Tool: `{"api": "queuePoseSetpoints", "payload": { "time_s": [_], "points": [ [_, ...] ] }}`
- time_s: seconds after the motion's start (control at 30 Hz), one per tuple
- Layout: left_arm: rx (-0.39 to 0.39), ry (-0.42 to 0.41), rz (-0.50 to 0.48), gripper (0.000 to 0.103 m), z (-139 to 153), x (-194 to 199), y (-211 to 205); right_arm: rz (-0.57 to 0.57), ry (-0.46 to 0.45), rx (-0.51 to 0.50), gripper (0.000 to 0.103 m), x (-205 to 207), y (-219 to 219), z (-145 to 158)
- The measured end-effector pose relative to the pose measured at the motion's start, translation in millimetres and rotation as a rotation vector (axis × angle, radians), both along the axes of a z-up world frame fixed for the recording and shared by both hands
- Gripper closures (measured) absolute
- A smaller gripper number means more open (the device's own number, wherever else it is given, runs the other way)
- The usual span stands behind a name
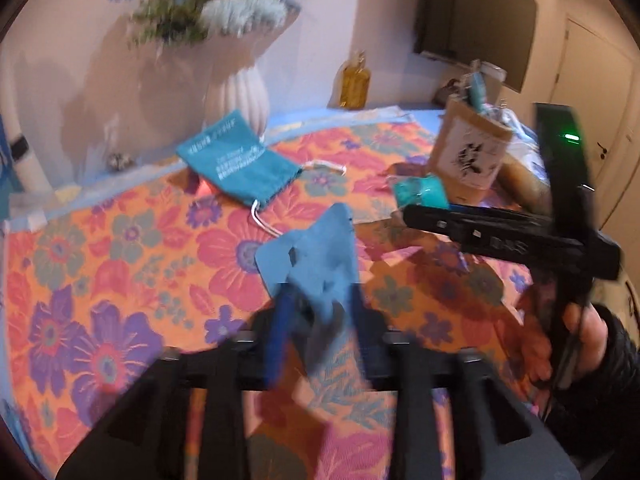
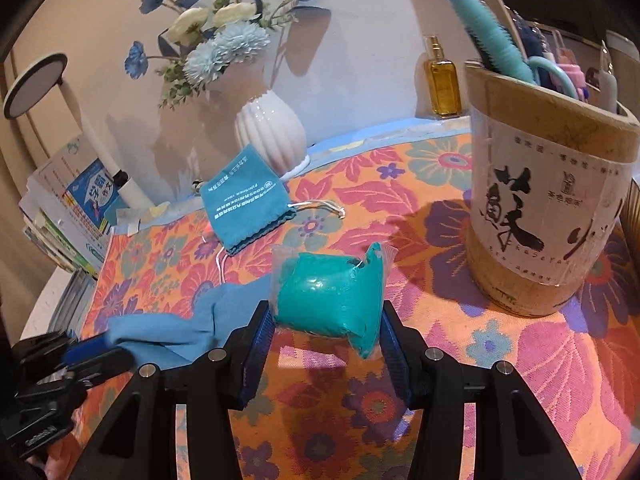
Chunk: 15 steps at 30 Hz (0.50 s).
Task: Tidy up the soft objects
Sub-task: 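Lift the blue cloth with left gripper while right gripper lifts the teal packet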
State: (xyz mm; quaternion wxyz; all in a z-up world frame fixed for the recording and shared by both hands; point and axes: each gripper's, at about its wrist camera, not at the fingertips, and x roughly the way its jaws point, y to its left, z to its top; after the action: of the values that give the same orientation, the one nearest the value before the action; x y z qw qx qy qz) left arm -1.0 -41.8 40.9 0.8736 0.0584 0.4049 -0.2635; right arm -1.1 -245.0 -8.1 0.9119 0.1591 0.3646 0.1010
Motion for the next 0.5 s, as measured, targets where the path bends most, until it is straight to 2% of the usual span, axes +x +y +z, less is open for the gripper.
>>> {"api": "queuePoseSetpoints", "payload": {
  "time_s": [0.03, 0.07, 0.1, 0.13, 0.3, 0.33, 0.37, 0.4, 0.43, 0.5],
  "points": [
    [-0.002, 0.026, 0.009, 0.022, -6, 7, -3, 0.003, 0.001, -0.002, 0.053, 0, 1, 0],
    [-0.009, 0.036, 0.025, 0.011, -12, 14, -8, 0.003, 0.001, 0.000, 0.053, 0, 0, 0],
    [-0.018, 0.031, 0.025, 0.007, -16, 15, -11, 0.002, 0.002, 0.002, 0.053, 1, 0, 0],
    [-0.015, 0.031, 0.017, 0.007, -19, 17, -17, 0.002, 0.004, 0.009, 0.053, 1, -1, -1],
    [0.092, 0.083, 0.034, 0.007, -41, 35, -38, 0.016, 0.023, 0.048, 0.052, 5, -4, -4],
    [0.132, 0.094, 0.037, 0.012, -45, 37, -43, 0.019, 0.025, 0.049, 0.052, 5, -3, -4],
    [0.157, 0.070, 0.038, 0.015, -46, 34, -46, 0.019, 0.025, 0.047, 0.052, 5, -3, -4],
    [0.145, 0.058, 0.018, 0.037, -44, 32, -48, 0.020, 0.024, 0.044, 0.052, 5, -3, -4],
    [0.132, 0.049, 0.001, 0.065, -41, 29, -48, 0.022, 0.025, 0.041, 0.052, 5, -2, -3],
    [0.123, 0.045, 0.007, 0.089, -37, 27, -47, 0.023, 0.014, 0.034, 0.052, 3, -2, -2]
  ]
}}
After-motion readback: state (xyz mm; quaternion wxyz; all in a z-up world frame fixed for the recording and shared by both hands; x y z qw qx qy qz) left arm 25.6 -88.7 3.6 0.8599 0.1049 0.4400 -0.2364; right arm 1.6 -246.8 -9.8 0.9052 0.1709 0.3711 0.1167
